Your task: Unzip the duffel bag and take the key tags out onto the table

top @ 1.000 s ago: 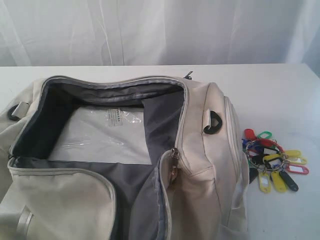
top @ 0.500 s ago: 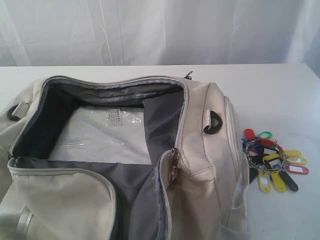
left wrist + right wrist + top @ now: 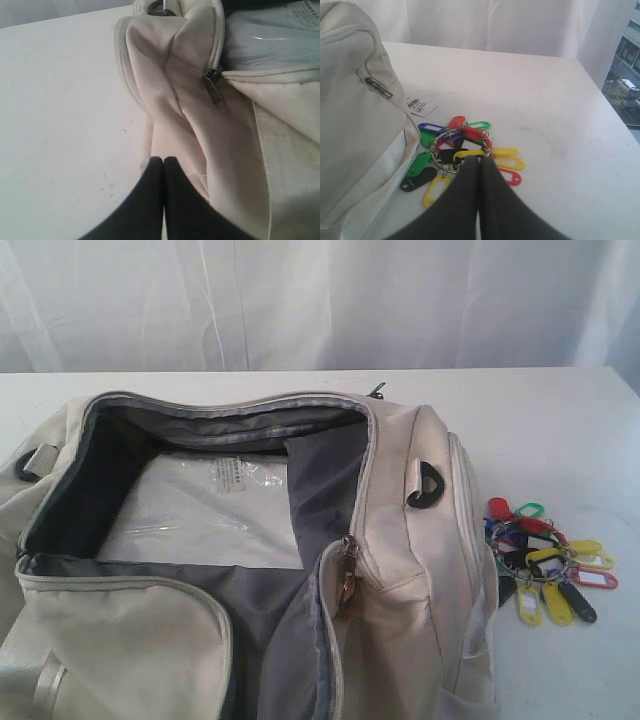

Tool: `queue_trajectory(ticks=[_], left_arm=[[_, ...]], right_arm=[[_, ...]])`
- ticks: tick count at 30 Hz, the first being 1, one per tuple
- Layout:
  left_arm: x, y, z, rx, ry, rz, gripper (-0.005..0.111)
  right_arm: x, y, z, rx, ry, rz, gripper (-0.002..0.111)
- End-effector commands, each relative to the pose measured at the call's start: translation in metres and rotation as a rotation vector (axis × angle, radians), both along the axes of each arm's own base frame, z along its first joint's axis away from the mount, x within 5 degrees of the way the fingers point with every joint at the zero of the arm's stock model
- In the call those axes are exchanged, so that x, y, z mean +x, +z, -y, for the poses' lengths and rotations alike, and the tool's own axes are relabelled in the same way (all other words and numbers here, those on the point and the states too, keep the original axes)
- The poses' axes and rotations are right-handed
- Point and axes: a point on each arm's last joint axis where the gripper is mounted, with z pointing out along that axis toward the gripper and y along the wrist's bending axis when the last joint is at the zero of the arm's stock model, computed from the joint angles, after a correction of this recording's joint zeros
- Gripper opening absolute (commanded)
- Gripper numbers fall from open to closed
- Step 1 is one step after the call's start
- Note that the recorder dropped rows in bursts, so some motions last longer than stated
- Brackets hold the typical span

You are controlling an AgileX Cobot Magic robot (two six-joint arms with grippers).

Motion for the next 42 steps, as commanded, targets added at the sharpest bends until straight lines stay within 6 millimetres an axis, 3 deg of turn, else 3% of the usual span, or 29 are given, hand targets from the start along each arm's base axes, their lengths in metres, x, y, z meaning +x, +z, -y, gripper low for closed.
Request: queue_trajectory(ticks=[1,42], left_arm=[[-0.0001,-0.0006,0.0004,-0.011,-0.003,0.004,0.000],[0.0002,-0.0005,-0.0022,-0.009,0.045,0.006,0.000]], right_arm=[[-0.0001,-0.0005,-0.0001,0.001,0.002,0.008,0.000],[-0.0001,-0.0005,-0.0001,0.001,0.002,0.008,0.000]])
